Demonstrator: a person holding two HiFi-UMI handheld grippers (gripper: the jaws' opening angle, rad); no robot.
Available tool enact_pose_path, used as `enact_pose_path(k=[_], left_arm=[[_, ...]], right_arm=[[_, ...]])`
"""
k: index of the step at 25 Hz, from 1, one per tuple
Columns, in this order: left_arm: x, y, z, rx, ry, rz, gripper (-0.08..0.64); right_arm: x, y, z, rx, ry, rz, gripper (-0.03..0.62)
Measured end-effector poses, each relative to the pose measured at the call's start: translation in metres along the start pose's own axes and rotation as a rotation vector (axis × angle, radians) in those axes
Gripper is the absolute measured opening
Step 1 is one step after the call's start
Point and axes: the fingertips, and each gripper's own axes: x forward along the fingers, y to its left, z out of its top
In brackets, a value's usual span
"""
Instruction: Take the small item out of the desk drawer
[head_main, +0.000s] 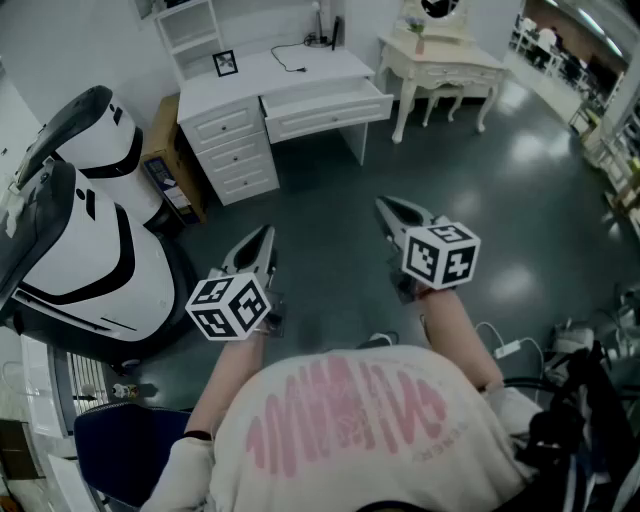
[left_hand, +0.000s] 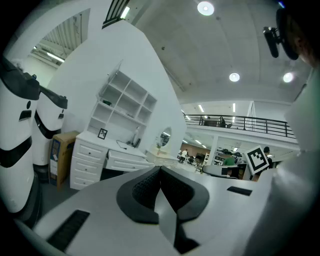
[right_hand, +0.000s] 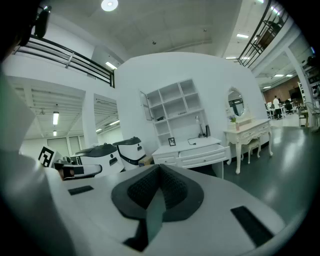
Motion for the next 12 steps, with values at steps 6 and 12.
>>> enact_pose_path(k=[6,12], left_arm=[[0.002,0.004,-0.001,-0.009,-0.002,-0.002,0.029],[0.012,0.012,-0.012,-0.046,0.014,-0.004,0.029]], right_arm=[[0.007,-0.003,0.0,0.009,0.001,-0.002,0.017],[0.024,-0.01,-0.011,0.048,0.034,0.03,0.018]])
